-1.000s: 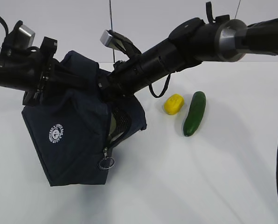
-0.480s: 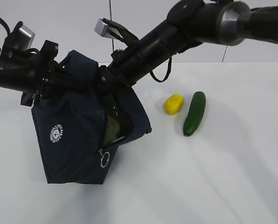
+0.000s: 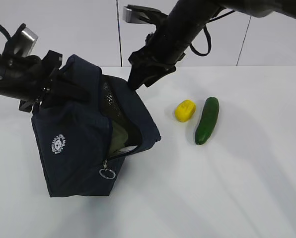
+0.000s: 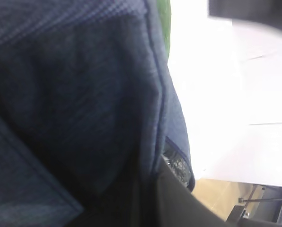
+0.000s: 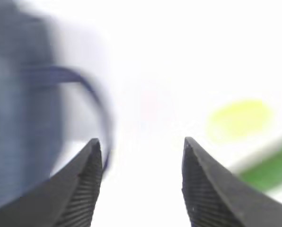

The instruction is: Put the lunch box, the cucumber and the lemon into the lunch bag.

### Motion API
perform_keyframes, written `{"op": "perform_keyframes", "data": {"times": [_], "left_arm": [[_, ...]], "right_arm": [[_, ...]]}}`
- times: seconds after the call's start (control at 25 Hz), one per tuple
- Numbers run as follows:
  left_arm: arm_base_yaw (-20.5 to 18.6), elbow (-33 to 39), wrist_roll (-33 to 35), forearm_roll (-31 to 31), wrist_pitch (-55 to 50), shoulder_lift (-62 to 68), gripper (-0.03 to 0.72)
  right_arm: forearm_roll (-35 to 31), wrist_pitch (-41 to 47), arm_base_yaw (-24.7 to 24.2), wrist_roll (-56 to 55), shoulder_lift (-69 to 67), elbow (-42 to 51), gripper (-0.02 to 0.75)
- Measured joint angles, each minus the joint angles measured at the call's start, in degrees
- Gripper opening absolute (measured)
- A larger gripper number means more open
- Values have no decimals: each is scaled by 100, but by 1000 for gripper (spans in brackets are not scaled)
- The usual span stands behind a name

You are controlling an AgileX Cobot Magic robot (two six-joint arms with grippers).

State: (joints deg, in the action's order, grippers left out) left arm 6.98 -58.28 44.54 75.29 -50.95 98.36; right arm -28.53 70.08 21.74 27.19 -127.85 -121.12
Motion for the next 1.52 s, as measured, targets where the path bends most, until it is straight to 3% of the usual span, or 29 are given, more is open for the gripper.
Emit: {"op": "perform_keyframes", "data": {"times": [0.16, 0.32, 0.6, 0.76, 0.96, 1.52], "left_arm": [[0, 0, 22, -170, -28, 0, -9], [0, 0, 25, -348, -62, 0, -9], [0, 0, 25, -399, -141, 0, -9], [0, 0, 34, -399, -184, 0, -9], [0, 0, 34, -308, -218, 0, -9], [0, 0, 34, -217, -240, 0, -9]], "right_arm": [[144, 10, -247, -336, 0, 0, 405], [696, 14, -552, -911, 148, 0, 405], [2522, 48, -798, -3203, 246, -14, 405], [3132, 58, -798, -3878, 191, -14, 405], [3239, 58, -798, -4726, -136, -14, 405], [3590, 46, -798, -5821, -700, -14, 405]]}}
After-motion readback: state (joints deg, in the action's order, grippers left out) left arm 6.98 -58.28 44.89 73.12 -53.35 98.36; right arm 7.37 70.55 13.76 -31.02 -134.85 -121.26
